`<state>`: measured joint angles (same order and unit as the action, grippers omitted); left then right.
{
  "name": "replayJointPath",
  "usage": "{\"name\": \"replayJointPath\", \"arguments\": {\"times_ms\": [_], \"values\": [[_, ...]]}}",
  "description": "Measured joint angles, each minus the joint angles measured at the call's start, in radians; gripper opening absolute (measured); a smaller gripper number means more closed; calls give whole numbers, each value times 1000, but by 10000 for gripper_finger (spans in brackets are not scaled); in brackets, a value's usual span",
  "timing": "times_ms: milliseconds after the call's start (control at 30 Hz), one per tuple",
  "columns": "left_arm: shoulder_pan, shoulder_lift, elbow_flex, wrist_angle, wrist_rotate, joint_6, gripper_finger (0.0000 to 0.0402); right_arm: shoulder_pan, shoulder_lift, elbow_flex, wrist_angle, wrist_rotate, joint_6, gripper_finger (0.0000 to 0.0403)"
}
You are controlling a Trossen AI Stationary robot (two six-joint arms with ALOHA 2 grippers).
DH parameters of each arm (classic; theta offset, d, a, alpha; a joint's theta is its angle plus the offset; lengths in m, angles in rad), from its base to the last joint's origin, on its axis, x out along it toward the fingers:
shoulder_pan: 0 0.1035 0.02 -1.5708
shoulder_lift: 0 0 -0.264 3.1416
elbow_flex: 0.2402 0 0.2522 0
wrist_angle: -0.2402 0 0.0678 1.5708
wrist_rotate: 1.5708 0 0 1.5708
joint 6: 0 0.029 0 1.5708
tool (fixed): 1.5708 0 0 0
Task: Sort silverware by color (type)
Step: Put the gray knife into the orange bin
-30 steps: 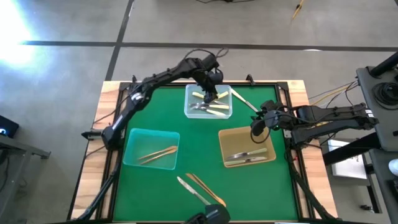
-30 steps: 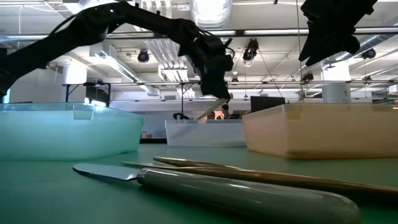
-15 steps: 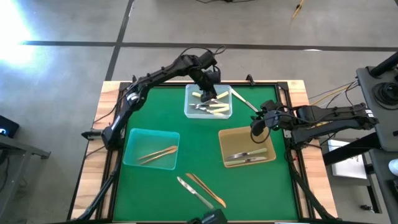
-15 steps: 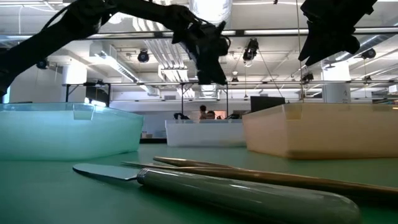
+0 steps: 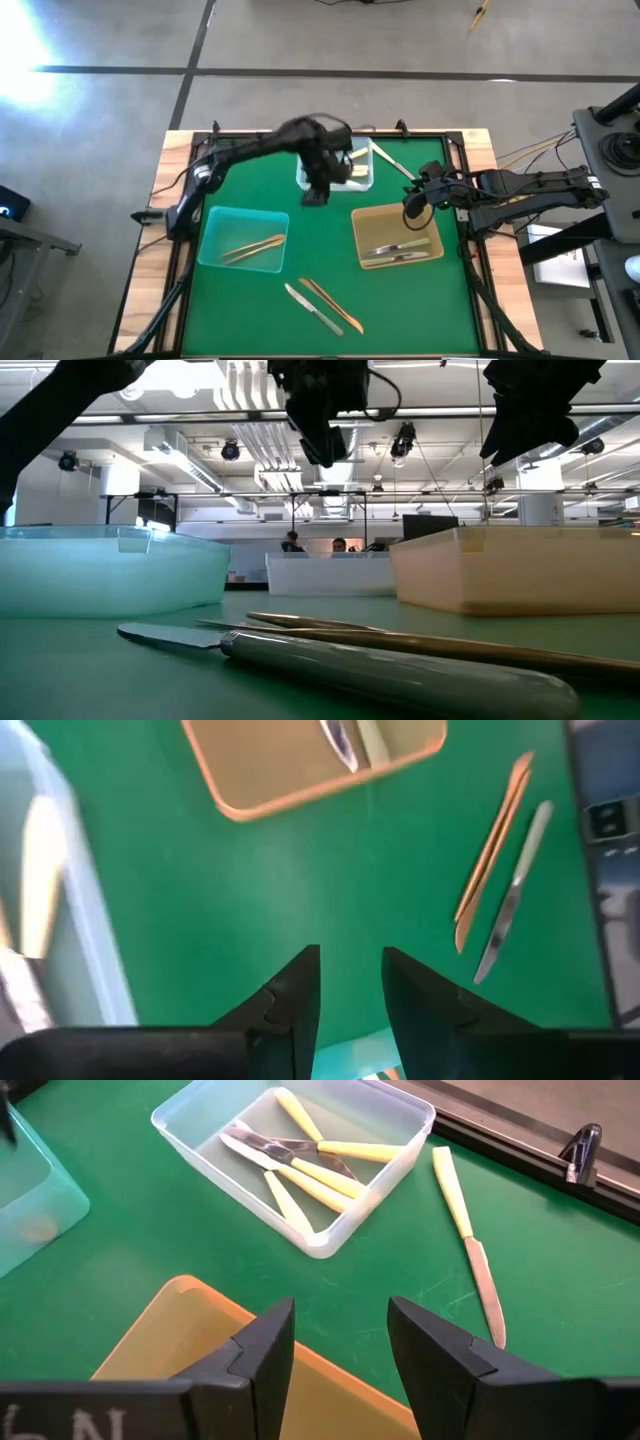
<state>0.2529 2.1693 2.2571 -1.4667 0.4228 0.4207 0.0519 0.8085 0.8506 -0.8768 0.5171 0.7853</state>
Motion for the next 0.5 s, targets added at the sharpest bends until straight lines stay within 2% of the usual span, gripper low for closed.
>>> {"name": "replayJointPath", "arguments": {"times_ms": [133,300,500], "values": [[-96,-1,-41,8,-93,-71,92,0,0,0,0,0,0,153],[-195,-2,-98,44,-99,-187,92,0,0,0,0,0,0,153],[-311,-11,-179,241,-103,-453,92,0,0,0,0,0,0,153]]}}
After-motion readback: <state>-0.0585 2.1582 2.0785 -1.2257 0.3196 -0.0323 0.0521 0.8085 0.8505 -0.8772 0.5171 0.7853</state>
